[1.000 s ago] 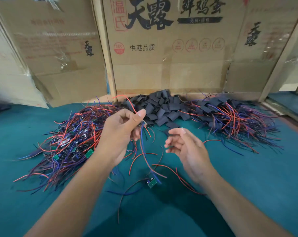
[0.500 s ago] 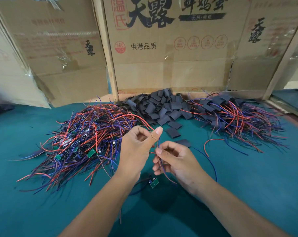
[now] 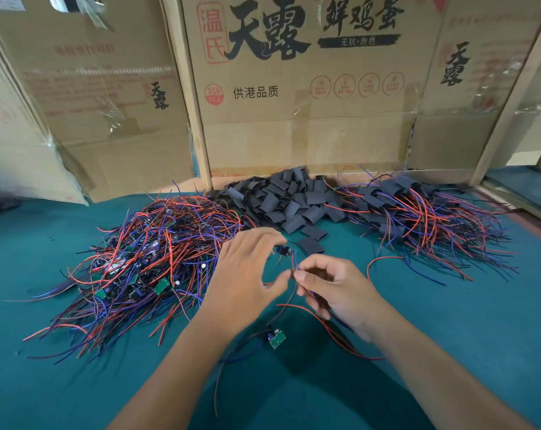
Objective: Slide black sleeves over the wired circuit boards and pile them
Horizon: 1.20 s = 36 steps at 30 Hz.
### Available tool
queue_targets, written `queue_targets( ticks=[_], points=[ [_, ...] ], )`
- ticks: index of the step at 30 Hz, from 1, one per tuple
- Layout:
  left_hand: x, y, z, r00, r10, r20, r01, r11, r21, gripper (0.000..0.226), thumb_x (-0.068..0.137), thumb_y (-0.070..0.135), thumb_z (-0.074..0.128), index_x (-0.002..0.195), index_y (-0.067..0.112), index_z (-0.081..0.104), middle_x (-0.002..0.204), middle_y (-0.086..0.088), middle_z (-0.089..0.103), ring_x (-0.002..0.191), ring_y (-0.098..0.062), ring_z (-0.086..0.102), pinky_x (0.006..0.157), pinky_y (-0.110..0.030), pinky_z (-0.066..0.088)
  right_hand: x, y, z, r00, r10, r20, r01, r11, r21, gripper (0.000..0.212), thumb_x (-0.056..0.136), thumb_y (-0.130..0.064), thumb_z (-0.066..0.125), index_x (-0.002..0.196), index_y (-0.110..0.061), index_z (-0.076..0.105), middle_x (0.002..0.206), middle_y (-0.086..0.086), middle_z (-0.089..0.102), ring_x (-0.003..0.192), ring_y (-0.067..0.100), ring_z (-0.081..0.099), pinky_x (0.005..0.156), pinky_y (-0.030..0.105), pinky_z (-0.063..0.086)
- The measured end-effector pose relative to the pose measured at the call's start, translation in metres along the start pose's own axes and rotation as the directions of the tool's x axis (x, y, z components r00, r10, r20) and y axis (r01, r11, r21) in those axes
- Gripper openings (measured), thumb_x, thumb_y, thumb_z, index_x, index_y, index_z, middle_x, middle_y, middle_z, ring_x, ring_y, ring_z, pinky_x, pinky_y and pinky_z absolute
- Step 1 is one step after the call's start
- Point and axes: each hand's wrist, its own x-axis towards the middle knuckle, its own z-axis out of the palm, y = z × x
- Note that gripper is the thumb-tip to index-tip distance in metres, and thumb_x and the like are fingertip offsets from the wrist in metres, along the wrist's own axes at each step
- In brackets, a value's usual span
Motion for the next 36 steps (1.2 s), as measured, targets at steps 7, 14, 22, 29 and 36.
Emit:
queue_targets(
  ticks=[7, 14, 22, 29, 36],
  points=[
    [0.004, -0.008, -0.013, 0.974, 0.216, 0.069, -0.226, 0.938, 0.263, 0.023, 0.090, 0.041, 0.064, 0.101, 0.023, 0.072, 0.099, 0.008, 0.068, 0.101, -0.021, 0.065, 0.106, -0.044, 0.031, -0.004, -0.014, -0.020, 0.983, 0.060, 0.173, -0.045, 0.995, -0.090, 0.008, 0.094, -0.015, 0.066, 0.086, -0.014, 0.066, 0.069, 0.004, 0.063, 0.048, 0.012, 0.044, 0.039, 0.019, 0.031],
    [0.040, -0.013, -0.070, 0.897, 0.285, 0.337, -0.345, 0.929, 0.131, 0.023, 0.093, 0.033, 0.067, 0.109, 0.017, 0.070, 0.094, 0.000, 0.060, 0.084, -0.020, 0.060, 0.081, -0.035, 0.047, -0.002, -0.022, -0.037, 0.990, -0.029, 0.137, 0.044, 0.992, -0.115, 0.010, 0.094, -0.017, 0.067, 0.083, -0.017, 0.068, 0.068, 0.003, 0.061, 0.050, 0.013, 0.044, 0.042, 0.021, 0.034],
    [0.014, -0.037, -0.062, 0.702, 0.034, 0.712, -0.152, 0.983, 0.103, 0.021, 0.093, 0.046, 0.064, 0.102, 0.028, 0.068, 0.094, 0.011, 0.057, 0.086, -0.004, 0.054, 0.085, -0.032, 0.045, -0.004, -0.011, -0.035, 0.976, 0.106, 0.192, -0.040, 0.946, -0.322, 0.010, 0.092, -0.015, 0.068, 0.081, -0.015, 0.067, 0.067, 0.000, 0.063, 0.057, 0.014, 0.045, 0.051, 0.020, 0.038],
    [-0.018, -0.022, -0.017, 0.841, -0.034, 0.541, 0.038, 0.999, 0.005, 0.031, 0.091, 0.057, 0.059, 0.112, 0.034, 0.062, 0.095, 0.016, 0.061, 0.086, -0.003, 0.054, 0.082, -0.032, 0.048, -0.001, -0.015, -0.055, 0.989, 0.095, 0.111, -0.057, 0.951, -0.304, 0.008, 0.087, -0.012, 0.073, 0.092, -0.010, 0.067, 0.068, 0.006, 0.066, 0.056, 0.016, 0.052, 0.050, 0.021, 0.039],
    [-0.025, 0.010, 0.009, 0.936, -0.030, 0.350, 0.128, 0.958, -0.258, 0.023, 0.096, 0.046, 0.060, 0.108, 0.027, 0.066, 0.089, 0.009, 0.066, 0.080, -0.009, 0.059, 0.077, -0.035, 0.049, 0.002, -0.011, -0.054, 0.983, 0.094, 0.157, -0.038, 0.944, -0.329, 0.020, 0.085, -0.014, 0.076, 0.099, -0.009, 0.064, 0.070, 0.006, 0.068, 0.058, 0.017, 0.055, 0.052, 0.021, 0.040]
  ],
)
